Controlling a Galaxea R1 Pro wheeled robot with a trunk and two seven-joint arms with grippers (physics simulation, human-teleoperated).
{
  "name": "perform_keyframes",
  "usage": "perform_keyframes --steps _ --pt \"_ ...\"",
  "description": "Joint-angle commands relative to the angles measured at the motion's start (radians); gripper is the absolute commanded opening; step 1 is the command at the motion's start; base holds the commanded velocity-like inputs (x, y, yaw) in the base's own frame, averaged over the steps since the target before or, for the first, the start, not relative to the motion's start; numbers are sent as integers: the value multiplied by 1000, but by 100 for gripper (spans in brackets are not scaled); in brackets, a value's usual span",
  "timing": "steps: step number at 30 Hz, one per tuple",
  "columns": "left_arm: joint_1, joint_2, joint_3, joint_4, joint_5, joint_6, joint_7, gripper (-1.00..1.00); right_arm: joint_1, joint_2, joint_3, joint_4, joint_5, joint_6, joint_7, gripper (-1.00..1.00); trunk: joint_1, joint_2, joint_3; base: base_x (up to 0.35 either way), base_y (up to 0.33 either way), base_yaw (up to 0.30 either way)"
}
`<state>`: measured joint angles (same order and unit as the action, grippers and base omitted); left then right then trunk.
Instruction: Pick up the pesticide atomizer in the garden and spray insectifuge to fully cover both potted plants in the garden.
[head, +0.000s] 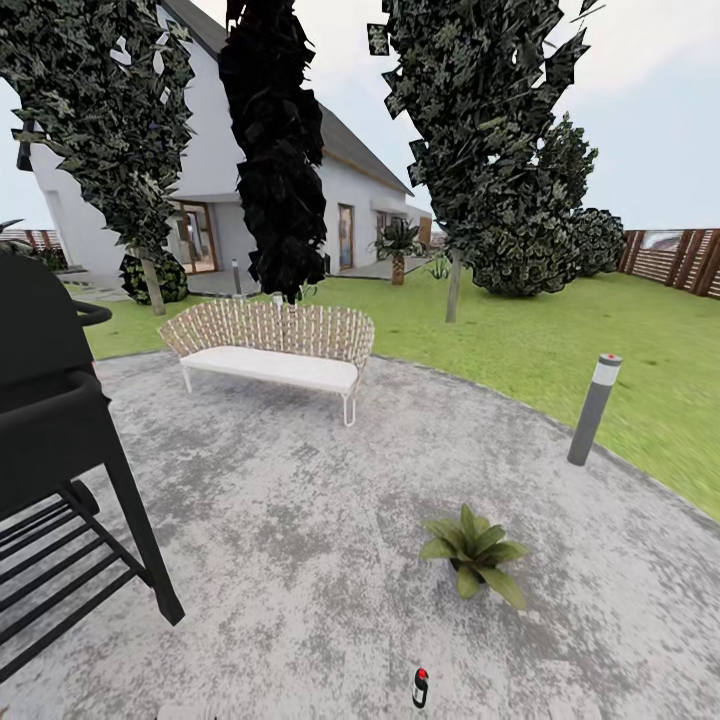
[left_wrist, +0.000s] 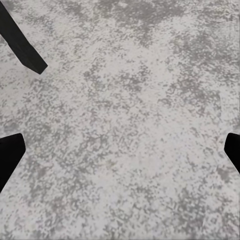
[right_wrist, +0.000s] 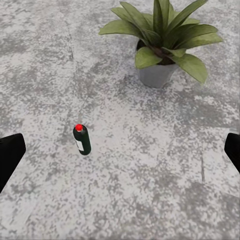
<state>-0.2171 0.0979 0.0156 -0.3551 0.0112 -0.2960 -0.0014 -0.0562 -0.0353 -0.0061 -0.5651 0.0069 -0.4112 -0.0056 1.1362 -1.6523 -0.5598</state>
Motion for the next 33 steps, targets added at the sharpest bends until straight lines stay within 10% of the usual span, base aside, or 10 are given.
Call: perform_keyframes --steps 1,33 --pt "-1 0 1 1 1 -3 0 100 -1 0 0 1 1 -3 -1 100 4 -8 -4 0 0 0" --pt "-1 -4 -2 4 0 -3 -2 100 -1 -28 7 4 4 -2 3 100 127 -232 -104 0 0 0"
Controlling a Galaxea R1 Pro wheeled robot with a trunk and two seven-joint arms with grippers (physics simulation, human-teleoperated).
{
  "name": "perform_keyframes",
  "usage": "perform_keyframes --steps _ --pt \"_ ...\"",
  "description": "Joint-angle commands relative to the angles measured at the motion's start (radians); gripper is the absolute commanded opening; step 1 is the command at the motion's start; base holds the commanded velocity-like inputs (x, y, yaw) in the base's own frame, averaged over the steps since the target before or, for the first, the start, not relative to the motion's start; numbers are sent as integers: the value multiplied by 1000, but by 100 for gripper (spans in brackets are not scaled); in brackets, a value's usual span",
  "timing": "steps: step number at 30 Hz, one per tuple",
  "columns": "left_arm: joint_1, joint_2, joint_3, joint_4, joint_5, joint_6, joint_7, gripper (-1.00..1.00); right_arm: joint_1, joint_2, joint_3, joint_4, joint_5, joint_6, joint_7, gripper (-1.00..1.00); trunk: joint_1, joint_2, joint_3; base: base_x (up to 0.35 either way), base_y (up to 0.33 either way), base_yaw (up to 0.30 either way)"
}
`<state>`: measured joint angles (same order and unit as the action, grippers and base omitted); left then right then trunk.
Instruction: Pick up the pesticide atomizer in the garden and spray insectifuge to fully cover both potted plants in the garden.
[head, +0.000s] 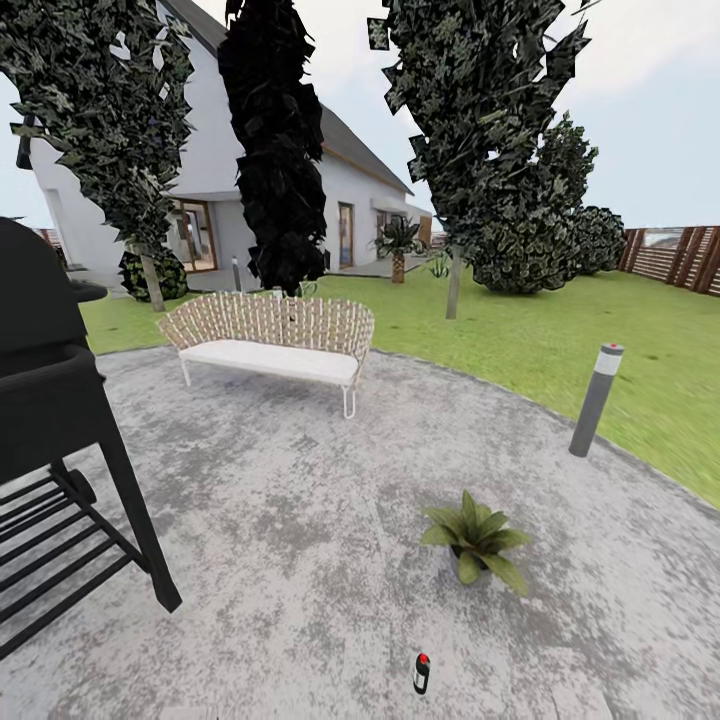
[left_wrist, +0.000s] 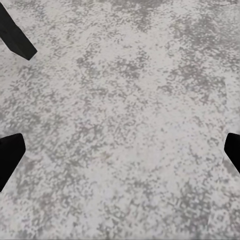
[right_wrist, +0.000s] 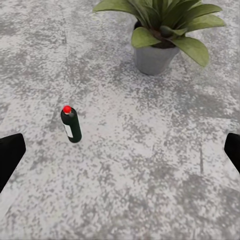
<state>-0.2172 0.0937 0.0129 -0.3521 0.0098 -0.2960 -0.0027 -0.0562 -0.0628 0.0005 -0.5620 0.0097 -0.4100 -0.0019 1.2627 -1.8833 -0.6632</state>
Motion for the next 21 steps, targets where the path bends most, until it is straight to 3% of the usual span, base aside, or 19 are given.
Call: perform_keyframes --steps 1,21 --pt "-1 -1 1 1 1 -3 0 100 -1 1 -1 1 1 -4 -1 100 4 -8 -4 0 0 0" --pt "-1 -2 2 2 1 -3 0 100 -1 2 -6 -2 -4 -4 -3 100 80 -148 -67 0 0 0"
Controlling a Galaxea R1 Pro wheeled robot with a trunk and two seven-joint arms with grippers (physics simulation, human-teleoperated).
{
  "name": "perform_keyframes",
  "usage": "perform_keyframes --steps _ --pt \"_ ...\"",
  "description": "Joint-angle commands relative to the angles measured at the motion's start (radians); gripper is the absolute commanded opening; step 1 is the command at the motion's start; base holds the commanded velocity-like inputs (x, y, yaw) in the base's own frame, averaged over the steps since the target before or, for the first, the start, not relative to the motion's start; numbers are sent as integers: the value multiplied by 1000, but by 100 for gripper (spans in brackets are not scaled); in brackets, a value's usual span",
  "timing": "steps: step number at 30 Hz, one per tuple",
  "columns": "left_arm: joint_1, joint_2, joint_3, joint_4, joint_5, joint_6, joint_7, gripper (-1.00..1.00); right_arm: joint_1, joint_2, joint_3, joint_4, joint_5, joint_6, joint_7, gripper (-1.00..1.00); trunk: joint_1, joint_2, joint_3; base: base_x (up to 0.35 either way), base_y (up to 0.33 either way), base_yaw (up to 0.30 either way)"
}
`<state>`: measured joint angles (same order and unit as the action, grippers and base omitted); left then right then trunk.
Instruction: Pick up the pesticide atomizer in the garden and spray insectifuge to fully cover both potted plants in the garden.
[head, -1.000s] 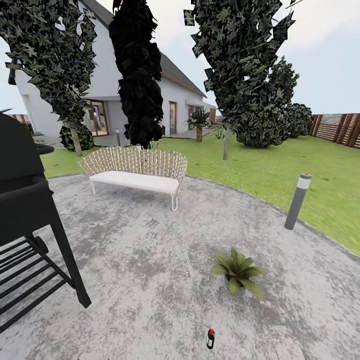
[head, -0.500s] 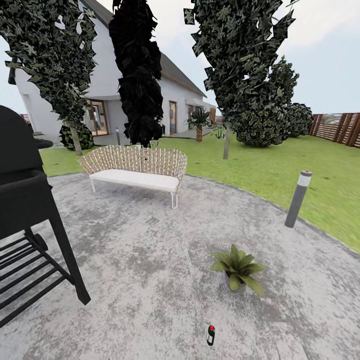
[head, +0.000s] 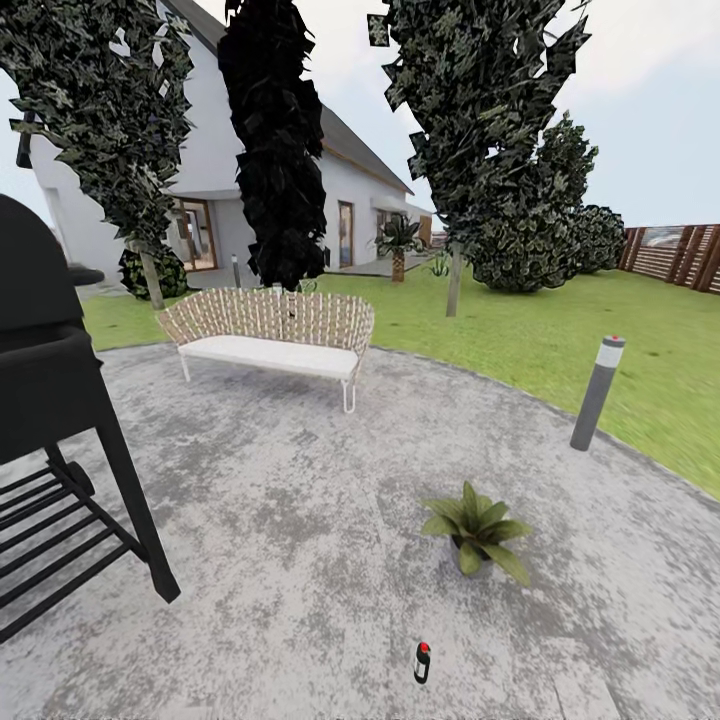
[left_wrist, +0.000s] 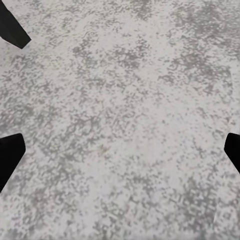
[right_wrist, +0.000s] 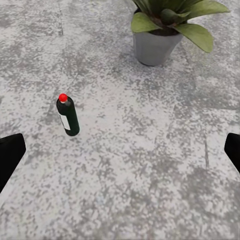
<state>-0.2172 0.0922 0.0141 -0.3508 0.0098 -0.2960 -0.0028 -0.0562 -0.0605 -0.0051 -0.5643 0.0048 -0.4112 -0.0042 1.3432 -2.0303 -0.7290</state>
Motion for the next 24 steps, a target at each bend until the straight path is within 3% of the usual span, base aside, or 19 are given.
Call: perform_keyframes --steps 1,12,24 --pt "-1 0 1 1 1 -3 0 100 -1 0 0 0 0 -3 0 100 4 -8 -4 0 0 0" --pt "-1 0 1 1 1 -3 0 100 -1 1 1 -2 3 -3 1 100 46 -85 -39 0 0 -6" --pt "-1 0 1 1 1 -3 1 100 -1 1 1 0 3 -3 1 100 92 -169 -76 0 0 -226"
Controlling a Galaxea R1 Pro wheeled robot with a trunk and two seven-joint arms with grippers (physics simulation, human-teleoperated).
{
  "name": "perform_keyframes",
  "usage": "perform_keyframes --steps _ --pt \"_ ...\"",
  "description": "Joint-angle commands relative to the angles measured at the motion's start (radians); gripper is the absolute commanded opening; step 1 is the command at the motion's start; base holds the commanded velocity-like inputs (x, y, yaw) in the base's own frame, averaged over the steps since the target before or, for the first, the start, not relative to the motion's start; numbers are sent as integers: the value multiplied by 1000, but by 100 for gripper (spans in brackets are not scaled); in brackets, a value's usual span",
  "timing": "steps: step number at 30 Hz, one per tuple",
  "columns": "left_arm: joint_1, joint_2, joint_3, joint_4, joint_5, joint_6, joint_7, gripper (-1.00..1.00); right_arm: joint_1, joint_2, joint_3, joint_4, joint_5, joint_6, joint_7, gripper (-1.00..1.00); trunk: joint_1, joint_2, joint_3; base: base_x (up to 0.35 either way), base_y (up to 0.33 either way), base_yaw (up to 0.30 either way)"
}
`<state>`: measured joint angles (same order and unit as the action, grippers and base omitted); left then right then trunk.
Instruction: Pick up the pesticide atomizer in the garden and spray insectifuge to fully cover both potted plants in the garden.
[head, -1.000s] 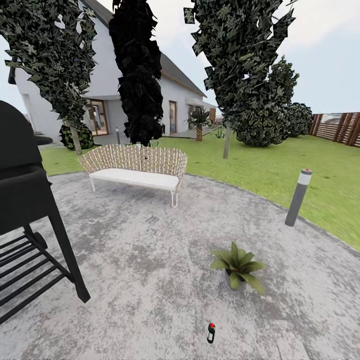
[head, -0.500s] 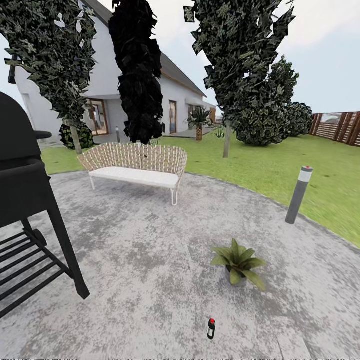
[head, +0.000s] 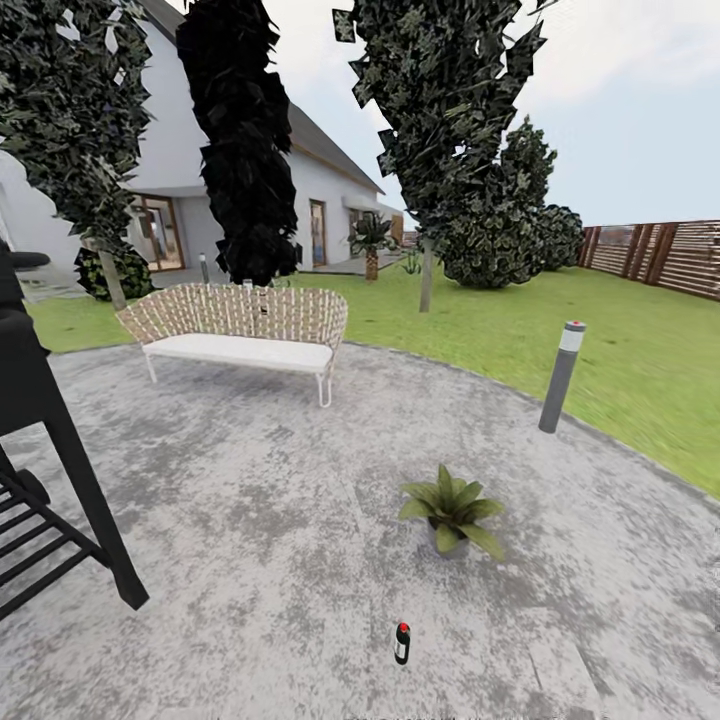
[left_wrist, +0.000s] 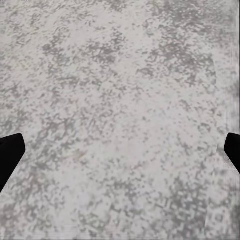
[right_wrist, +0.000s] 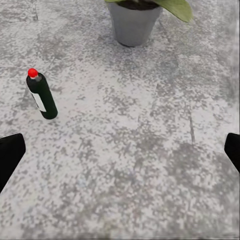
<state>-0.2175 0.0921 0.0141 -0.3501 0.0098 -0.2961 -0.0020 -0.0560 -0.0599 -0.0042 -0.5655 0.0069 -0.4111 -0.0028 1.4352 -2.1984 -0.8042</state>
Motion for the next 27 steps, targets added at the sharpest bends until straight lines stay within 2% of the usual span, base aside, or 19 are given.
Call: perform_keyframes --steps 1,12,27 --pt "0 0 1 0 1 -3 0 100 -1 0 0 1 1 -3 0 100 4 -8 -4 0 0 -262" --pt "0 0 1 0 1 -3 -1 100 -1 0 0 1 0 -3 0 100 46 -85 -40 0 0 -262" --pt "0 0 1 0 2 -3 -1 100 -1 0 3 1 1 -2 1 100 103 -190 -107 0 0 -154"
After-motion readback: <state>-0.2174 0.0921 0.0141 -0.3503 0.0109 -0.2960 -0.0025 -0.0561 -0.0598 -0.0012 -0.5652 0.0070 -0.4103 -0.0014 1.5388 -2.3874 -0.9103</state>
